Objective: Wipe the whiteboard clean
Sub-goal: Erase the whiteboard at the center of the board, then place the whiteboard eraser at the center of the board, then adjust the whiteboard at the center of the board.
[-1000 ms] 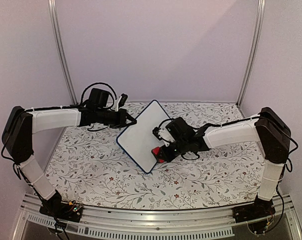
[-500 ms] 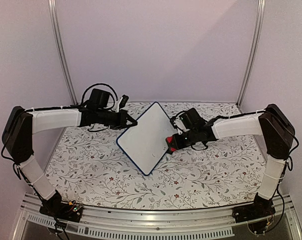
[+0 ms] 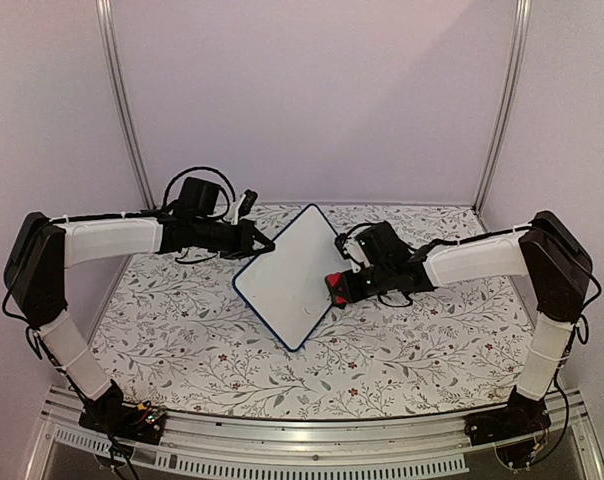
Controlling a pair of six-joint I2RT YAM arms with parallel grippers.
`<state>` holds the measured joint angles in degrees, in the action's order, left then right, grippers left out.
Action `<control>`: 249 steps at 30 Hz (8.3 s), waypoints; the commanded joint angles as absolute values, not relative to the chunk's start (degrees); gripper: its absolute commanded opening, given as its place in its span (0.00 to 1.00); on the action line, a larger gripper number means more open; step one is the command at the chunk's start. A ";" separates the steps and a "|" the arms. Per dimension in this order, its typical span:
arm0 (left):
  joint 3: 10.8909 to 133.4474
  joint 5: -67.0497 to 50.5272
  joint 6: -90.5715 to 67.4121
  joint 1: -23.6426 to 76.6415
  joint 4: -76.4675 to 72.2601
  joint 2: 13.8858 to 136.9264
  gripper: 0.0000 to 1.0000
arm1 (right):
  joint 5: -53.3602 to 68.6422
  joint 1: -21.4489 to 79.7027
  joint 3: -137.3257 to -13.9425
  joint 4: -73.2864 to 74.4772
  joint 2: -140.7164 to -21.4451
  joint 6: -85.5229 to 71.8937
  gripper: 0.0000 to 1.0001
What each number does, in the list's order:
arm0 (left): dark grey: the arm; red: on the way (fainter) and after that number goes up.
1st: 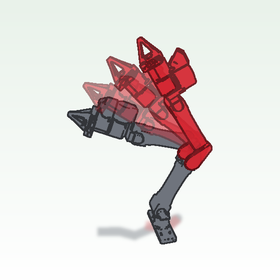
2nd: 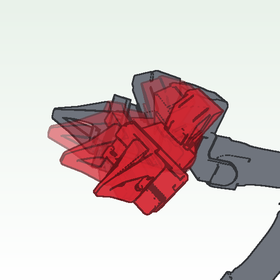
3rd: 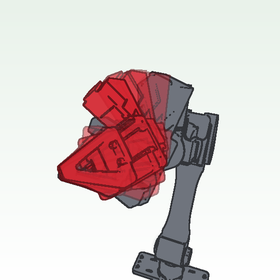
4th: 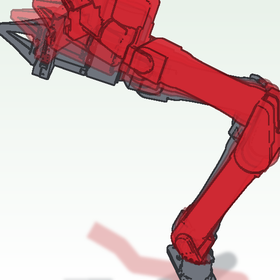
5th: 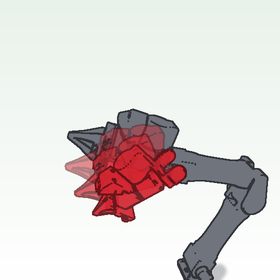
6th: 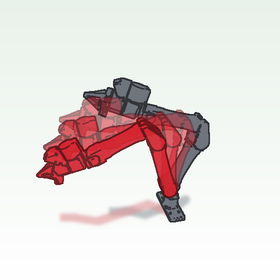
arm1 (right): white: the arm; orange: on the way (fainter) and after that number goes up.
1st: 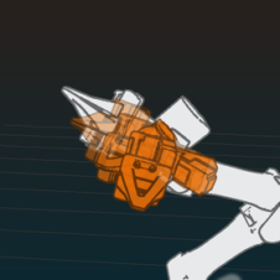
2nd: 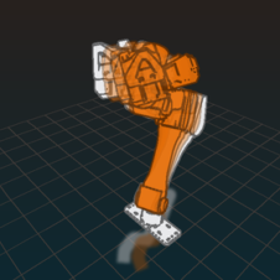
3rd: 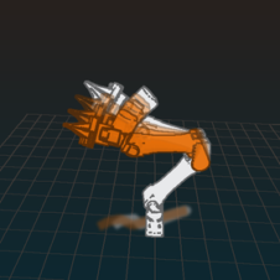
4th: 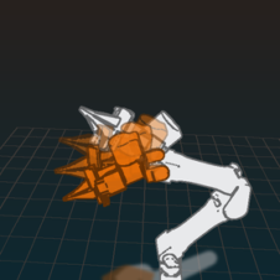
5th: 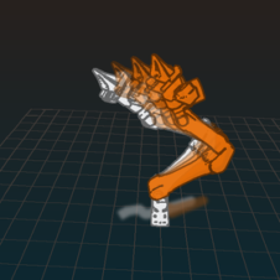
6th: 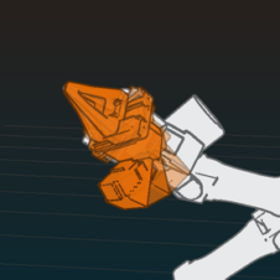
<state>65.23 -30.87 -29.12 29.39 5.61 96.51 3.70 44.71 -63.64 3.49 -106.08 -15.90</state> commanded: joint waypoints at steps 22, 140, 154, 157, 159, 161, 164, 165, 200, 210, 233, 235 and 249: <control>65.92 -33.11 -28.74 29.83 6.18 97.07 0.00 | -10.74 59.06 -61.49 -9.43 -109.61 -10.51 0.00; 65.83 -33.73 -28.76 29.54 6.05 96.46 0.00 | -2.82 50.85 -57.31 -41.38 -114.61 -23.42 0.00; 65.76 -33.60 -28.89 29.48 6.03 96.14 0.00 | -13.12 48.79 -49.51 -29.52 -99.79 -19.93 0.00; 65.74 -33.40 -28.83 29.47 6.06 95.93 0.00 | -16.32 46.83 -49.05 -23.71 -95.75 -21.80 0.00; 65.76 -33.38 -28.87 29.52 6.06 95.94 0.00 | -17.74 45.32 -49.04 -20.03 -93.90 -23.08 0.00; 65.74 -33.45 -28.91 29.56 5.99 96.04 0.00 | -18.77 44.00 -48.76 -17.02 -92.63 -24.11 0.00; 65.74 -33.41 -28.91 29.46 6.02 95.94 0.00 | -19.80 42.08 -47.76 -13.63 -90.68 -26.00 0.00; 65.74 -33.32 -28.89 29.45 6.00 95.91 0.00 | -19.84 41.49 -47.18 -12.98 -89.82 -26.89 0.00; 65.21 -33.15 -29.52 29.03 5.32 95.35 0.00 | -10.61 31.29 -51.35 4.86 -106.65 -38.94 0.52; 65.13 -33.16 -29.53 28.98 5.21 95.45 0.00 | -15.19 31.29 -55.23 9.14 -103.06 -35.01 0.80; 65.13 -33.45 -29.70 28.94 5.02 95.86 0.00 | -34.99 31.42 -63.69 22.80 -105.33 -28.60 0.79; 65.13 -33.48 -29.71 28.97 5.05 95.82 0.00 | -34.57 31.63 -63.57 23.11 -107.49 -28.15 0.79; 65.04 -33.39 -29.73 28.92 4.97 96.00 0.00 | -41.18 32.43 -66.39 22.29 -101.80 -27.35 0.80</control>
<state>65.21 -32.10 -29.45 28.86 5.69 96.55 -36.32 32.21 -63.29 21.61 -107.50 -28.29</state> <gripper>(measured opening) 0.024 0.797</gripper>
